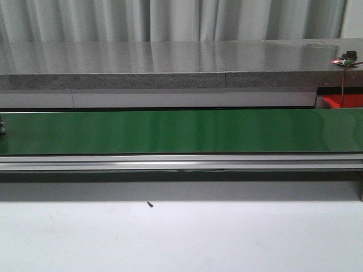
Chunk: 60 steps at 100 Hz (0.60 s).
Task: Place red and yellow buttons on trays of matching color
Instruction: 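Set the yellow button on the conveyor start and open the left gripper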
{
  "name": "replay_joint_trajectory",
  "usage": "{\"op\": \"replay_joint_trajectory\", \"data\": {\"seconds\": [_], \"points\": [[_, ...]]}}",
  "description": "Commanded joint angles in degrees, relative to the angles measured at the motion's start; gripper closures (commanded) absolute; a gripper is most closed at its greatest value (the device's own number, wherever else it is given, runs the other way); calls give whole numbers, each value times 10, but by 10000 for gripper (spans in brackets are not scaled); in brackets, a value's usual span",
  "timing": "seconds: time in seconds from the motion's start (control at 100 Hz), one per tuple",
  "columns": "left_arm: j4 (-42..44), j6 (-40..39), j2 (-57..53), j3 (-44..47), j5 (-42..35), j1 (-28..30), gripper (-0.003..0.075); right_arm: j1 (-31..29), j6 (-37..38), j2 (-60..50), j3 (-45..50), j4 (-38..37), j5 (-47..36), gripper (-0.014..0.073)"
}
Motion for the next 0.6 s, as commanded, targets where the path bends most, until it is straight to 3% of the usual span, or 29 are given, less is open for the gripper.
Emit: {"op": "replay_joint_trajectory", "data": {"seconds": [0.0,0.12,0.59], "points": [[-22,-5,17,-11,-34,2,166,-2,-2,-10,-10,-6,-45,703],[-56,-5,63,-11,-34,-1,166,-2,-2,-10,-10,-6,-45,703],[-53,-41,170,-11,-105,-14,174,-2,-2,-10,-10,-6,-45,703]]}}
